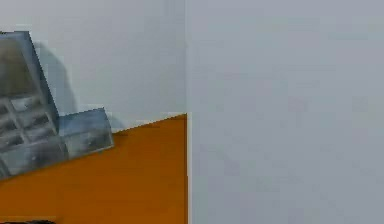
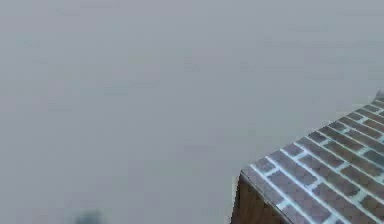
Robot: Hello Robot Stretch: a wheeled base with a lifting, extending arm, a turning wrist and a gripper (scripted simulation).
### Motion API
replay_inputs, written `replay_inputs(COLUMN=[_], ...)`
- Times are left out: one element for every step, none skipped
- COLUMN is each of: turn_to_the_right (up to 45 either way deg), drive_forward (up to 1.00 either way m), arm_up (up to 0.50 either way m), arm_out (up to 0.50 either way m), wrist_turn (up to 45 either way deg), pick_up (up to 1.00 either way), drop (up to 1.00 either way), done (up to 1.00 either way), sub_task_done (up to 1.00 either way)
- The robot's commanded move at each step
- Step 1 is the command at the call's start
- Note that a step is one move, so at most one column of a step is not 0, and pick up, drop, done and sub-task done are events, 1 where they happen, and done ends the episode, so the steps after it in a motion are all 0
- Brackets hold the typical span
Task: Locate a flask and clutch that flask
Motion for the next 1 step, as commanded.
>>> replay_inputs(turn_to_the_right=[-45.0], drive_forward=[0.00], arm_up=[0.00], arm_out=[0.00], wrist_turn=[0.0], pick_up=[0.00], drop=[0.00], done=[0.00], sub_task_done=[0.00])
